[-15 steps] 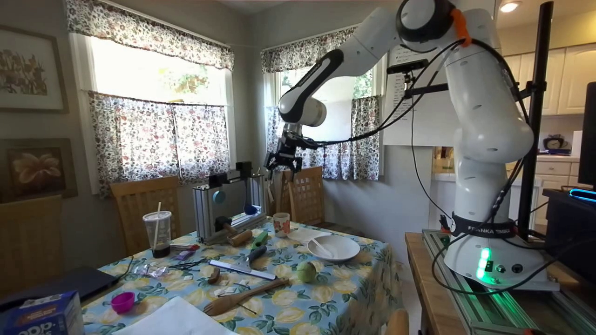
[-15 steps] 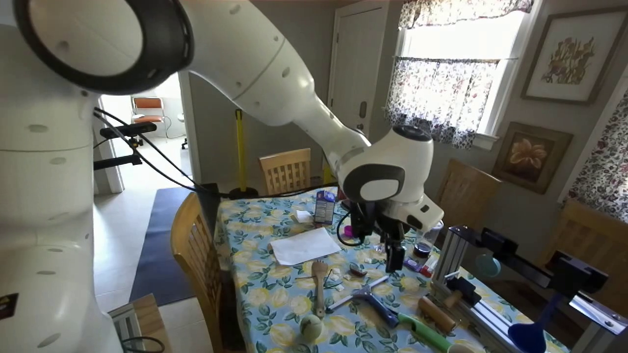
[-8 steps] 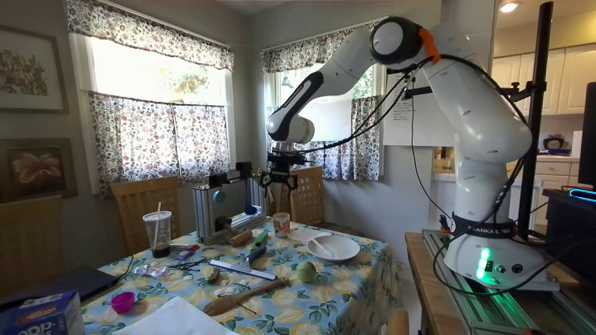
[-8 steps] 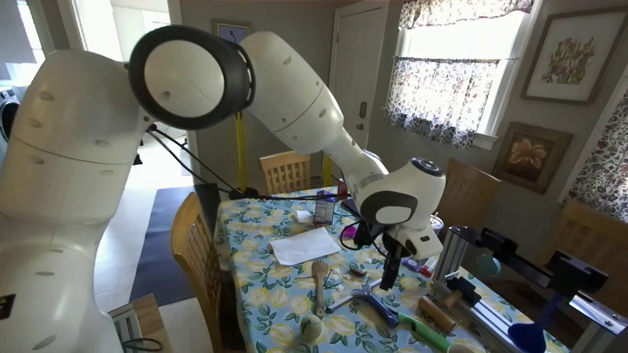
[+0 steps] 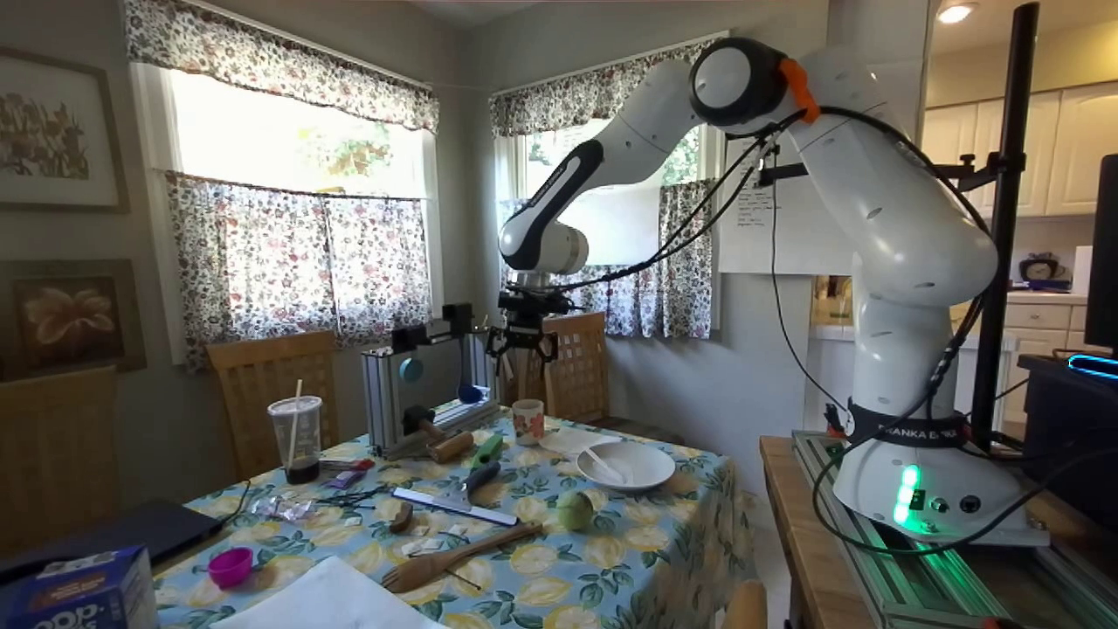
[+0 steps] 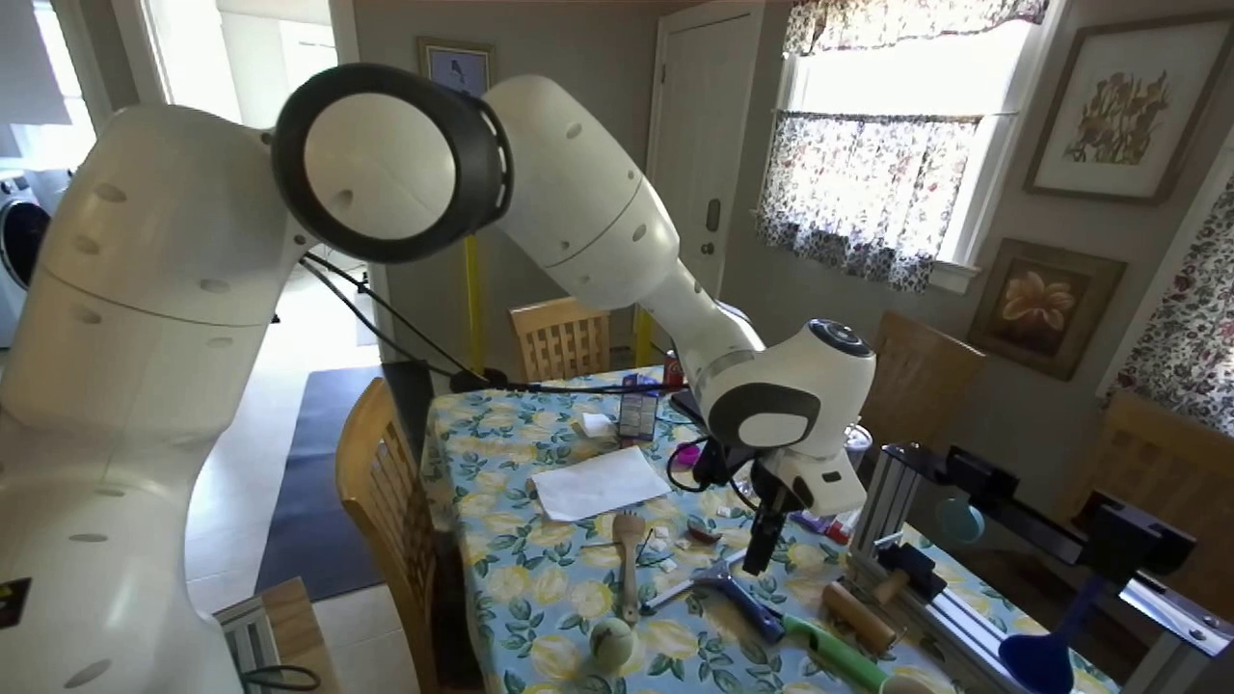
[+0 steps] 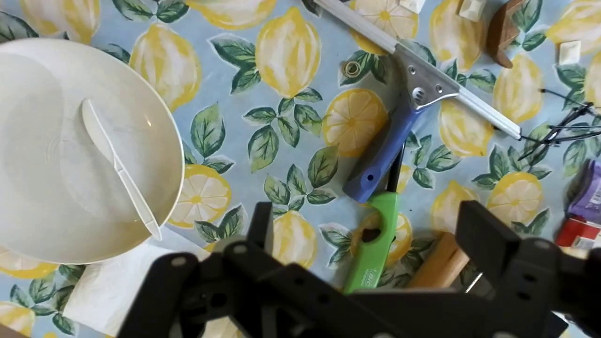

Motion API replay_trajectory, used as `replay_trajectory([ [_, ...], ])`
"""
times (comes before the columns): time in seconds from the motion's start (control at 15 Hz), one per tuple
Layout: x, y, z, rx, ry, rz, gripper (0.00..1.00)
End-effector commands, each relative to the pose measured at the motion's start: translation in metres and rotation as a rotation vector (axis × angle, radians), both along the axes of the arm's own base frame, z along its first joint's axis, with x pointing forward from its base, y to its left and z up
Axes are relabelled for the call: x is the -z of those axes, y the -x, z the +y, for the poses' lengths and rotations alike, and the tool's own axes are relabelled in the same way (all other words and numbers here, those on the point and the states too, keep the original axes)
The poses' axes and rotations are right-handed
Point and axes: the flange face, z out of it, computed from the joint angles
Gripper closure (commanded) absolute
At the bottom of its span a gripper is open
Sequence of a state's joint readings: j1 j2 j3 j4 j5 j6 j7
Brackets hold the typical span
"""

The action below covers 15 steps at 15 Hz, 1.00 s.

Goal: Move the window wiper to the left

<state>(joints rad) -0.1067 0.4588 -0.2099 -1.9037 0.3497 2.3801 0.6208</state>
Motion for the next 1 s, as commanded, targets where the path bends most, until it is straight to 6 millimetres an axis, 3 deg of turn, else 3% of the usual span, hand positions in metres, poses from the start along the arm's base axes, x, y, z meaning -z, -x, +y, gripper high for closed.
replay_trajectory([
  [0.0,0.017,-0.007,-0.005,0.048,0.004,0.023,0.00],
  [0.53,0.089,-0.036,-0.003,0.241,-0.012,0.112,0.00],
  [0.93,0.130,-0.059,-0.011,0.343,-0.021,0.147,0.00],
])
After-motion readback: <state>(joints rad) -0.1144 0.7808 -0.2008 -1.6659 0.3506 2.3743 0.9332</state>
